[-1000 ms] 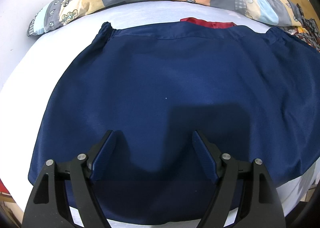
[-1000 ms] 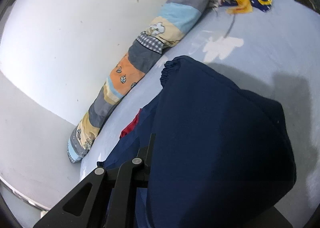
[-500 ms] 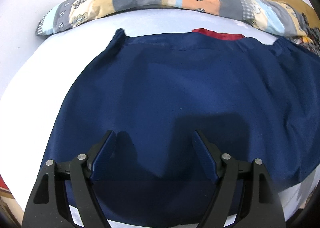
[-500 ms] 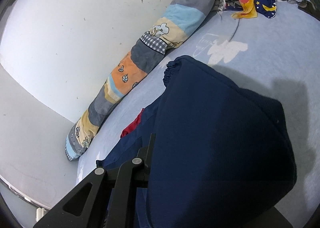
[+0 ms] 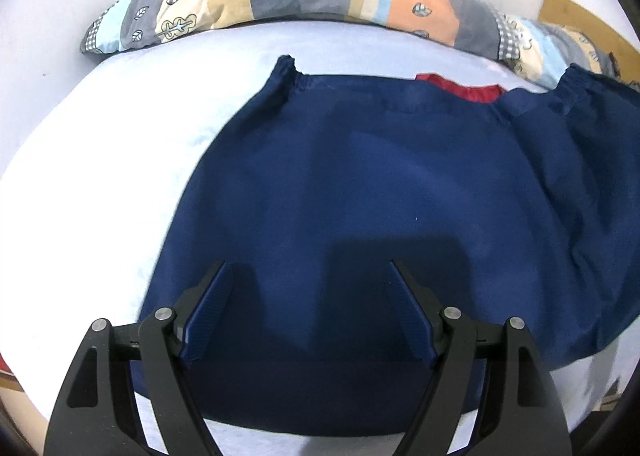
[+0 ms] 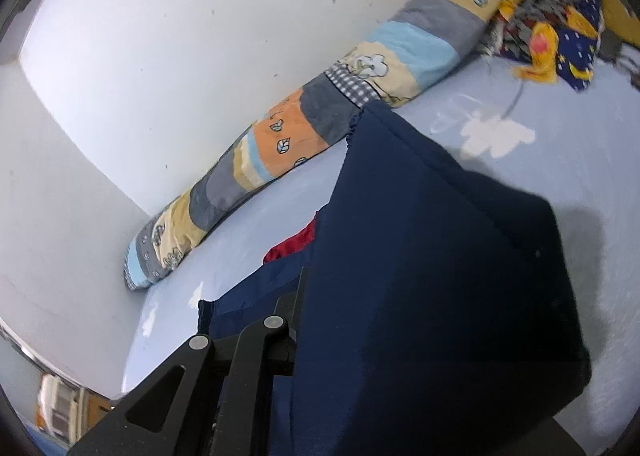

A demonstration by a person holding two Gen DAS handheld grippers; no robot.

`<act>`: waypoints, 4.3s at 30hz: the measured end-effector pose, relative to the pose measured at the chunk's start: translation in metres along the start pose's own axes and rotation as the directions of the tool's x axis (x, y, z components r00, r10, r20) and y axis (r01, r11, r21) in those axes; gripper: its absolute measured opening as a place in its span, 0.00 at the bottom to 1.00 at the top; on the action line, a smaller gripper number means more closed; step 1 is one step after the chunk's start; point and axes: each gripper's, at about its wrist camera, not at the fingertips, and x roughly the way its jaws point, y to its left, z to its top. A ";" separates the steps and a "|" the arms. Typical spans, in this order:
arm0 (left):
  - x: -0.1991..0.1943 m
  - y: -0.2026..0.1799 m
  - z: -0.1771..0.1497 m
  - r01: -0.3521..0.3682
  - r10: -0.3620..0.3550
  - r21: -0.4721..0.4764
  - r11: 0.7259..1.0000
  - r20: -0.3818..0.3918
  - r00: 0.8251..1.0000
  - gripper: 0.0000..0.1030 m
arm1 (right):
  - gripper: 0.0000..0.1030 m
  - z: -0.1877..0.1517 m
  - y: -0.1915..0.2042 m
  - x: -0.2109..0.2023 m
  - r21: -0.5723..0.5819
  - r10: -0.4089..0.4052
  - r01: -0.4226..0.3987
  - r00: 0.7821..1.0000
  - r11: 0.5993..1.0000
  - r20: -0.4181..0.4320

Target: Fold large clothes

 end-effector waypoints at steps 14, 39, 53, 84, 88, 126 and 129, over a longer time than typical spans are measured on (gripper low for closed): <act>-0.028 0.049 0.001 0.032 -0.030 -0.055 0.998 0.035 0.999 0.76 | 0.15 -0.013 0.089 0.006 -0.134 -0.069 0.068 0.998 0.989 -0.007; -0.058 0.192 -0.006 0.037 -0.014 -0.362 0.931 0.065 0.998 0.76 | 0.17 -0.226 0.251 0.125 -0.691 -0.272 0.178 0.962 0.701 -0.028; -0.059 0.202 -0.008 0.040 -0.016 -0.401 0.915 0.064 0.998 0.76 | 0.38 -0.285 0.260 0.132 -0.836 -0.318 0.174 0.948 0.521 -0.001; -0.028 0.068 0.001 0.100 -0.100 -0.040 0.994 0.007 0.995 0.76 | 0.15 -0.161 0.109 0.062 -0.536 -0.129 -0.060 0.943 0.842 -0.307; -0.027 0.062 0.001 0.078 -0.078 -0.028 0.997 0.009 0.997 0.76 | 0.15 -0.171 0.099 0.084 -0.512 -0.156 -0.066 0.912 0.857 -0.378; -0.024 0.029 0.004 0.067 -0.067 0.044 0.997 0.006 0.998 0.77 | 0.21 -0.113 0.189 0.122 -0.496 -0.199 -0.038 0.887 0.867 -0.416; -0.013 0.027 0.002 0.045 -0.044 0.070 0.997 -0.020 0.999 0.77 | 0.21 -0.144 0.186 0.096 -0.509 -0.207 -0.041 0.883 0.860 -0.421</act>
